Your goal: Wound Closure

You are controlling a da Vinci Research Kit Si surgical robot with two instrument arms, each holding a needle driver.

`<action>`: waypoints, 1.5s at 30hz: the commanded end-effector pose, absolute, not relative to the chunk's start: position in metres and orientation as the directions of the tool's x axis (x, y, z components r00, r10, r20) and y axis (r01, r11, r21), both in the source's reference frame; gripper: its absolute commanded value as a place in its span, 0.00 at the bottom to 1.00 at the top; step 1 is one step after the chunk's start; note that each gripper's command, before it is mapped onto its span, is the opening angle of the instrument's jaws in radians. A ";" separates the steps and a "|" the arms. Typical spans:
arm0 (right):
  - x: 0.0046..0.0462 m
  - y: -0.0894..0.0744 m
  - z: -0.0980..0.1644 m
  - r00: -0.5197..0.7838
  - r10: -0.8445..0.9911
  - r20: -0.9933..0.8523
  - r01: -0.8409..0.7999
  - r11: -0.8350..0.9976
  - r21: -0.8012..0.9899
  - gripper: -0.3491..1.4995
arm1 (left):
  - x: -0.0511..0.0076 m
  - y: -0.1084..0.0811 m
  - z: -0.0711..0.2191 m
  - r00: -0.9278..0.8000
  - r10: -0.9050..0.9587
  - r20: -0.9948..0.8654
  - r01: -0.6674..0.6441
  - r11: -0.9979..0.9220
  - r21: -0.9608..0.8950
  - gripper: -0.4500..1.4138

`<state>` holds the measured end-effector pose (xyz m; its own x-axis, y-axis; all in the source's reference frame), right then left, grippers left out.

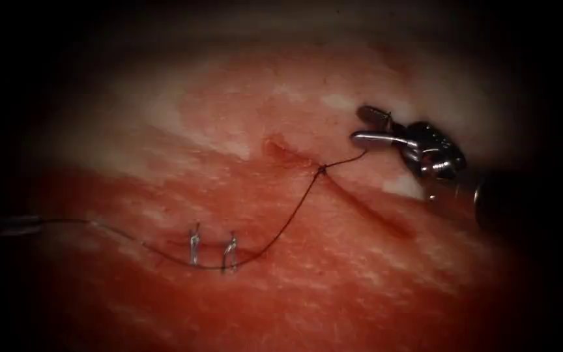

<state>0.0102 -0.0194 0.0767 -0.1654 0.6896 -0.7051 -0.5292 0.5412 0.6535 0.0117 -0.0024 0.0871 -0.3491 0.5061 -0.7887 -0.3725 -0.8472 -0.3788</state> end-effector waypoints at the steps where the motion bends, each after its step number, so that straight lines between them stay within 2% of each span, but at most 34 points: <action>1: 0.0095 -0.019 0.077 -0.141 0.668 -0.731 -0.534 0.571 0.624 0.99 | 0.0105 -0.002 0.087 -0.325 0.513 -0.794 -0.367 -0.842 -0.394 0.00; 6: 0.0065 -0.019 0.075 -0.111 0.667 -0.737 -0.529 0.588 0.612 0.98 | 0.0060 0.001 0.086 -0.243 0.518 -0.820 -0.312 -0.842 -0.440 0.00; 10: 0.0035 -0.020 0.073 -0.139 0.636 -0.759 -0.546 0.591 0.594 0.91 | 0.0022 0.003 0.086 -0.208 0.509 -0.835 -0.278 -0.849 -0.449 0.00; 12: 0.0018 -0.020 0.072 -0.125 0.631 -0.766 -0.565 0.589 0.578 0.91 | 0.0006 0.004 0.087 -0.194 0.506 -0.840 -0.261 -0.852 -0.453 0.00; 14: 0.0000 -0.019 0.071 -0.123 0.628 -0.768 -0.617 0.558 0.555 0.98 | -0.0007 0.005 0.087 -0.182 0.507 -0.843 -0.250 -0.853 -0.459 0.00; 20: -0.0041 -0.019 0.069 -0.089 0.587 -0.805 -0.709 0.530 0.465 0.98 | -0.0027 0.007 0.090 -0.172 0.505 -0.846 -0.250 -0.853 -0.458 0.00; 23: -0.0021 -0.021 0.068 -0.066 0.567 -0.821 -0.670 0.584 0.458 0.95 | -0.0031 0.009 0.092 -0.170 0.504 -0.847 -0.252 -0.853 -0.457 0.00; 26: 0.0010 -0.022 0.068 -0.043 0.571 -0.820 -0.651 0.606 0.456 0.81 | -0.0036 0.010 0.093 -0.163 0.503 -0.849 -0.257 -0.852 -0.456 0.00; 27: 0.0030 -0.023 0.069 -0.027 0.577 -0.816 -0.648 0.611 0.454 0.55 | -0.0042 0.011 0.094 -0.157 0.502 -0.850 -0.259 -0.852 -0.455 0.00; 28: 0.0044 -0.023 0.069 -0.019 0.580 -0.815 -0.646 0.615 0.453 0.40 | -0.0044 0.011 0.094 -0.156 0.502 -0.851 -0.260 -0.852 -0.455 0.00; 31: 0.0080 -0.023 0.070 0.008 0.593 -0.805 -0.603 0.646 0.469 0.27 | -0.0053 0.012 0.095 -0.153 0.502 -0.851 -0.264 -0.851 -0.454 0.00; 34: 0.0111 -0.024 0.071 0.029 0.603 -0.797 -0.573 0.663 0.481 0.24 | -0.0063 0.012 0.095 -0.149 0.501 -0.852 -0.268 -0.850 -0.453 0.00; 35: 0.0127 -0.024 0.072 0.039 0.610 -0.791 -0.560 0.669 0.488 0.20 | -0.0069 0.013 0.096 -0.146 0.500 -0.854 -0.266 -0.851 -0.453 0.00; 39: 0.0153 -0.025 0.074 0.075 0.613 -0.787 -0.533 0.691 0.488 0.17 | -0.0080 0.013 0.097 -0.145 0.492 -0.859 -0.272 -0.854 -0.444 0.00; 45: 0.0191 -0.028 0.075 0.119 0.602 -0.789 -0.506 0.721 0.474 0.19 | -0.0100 0.014 0.100 -0.177 0.483 -0.858 -0.298 -0.857 -0.421 0.00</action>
<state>0.0181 -0.0275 0.0740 0.1264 0.6001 -0.7899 -0.5063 0.7238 0.4688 -0.0097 0.0139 0.0999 -0.1858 0.4831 -0.8556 -0.3062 -0.8559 -0.4168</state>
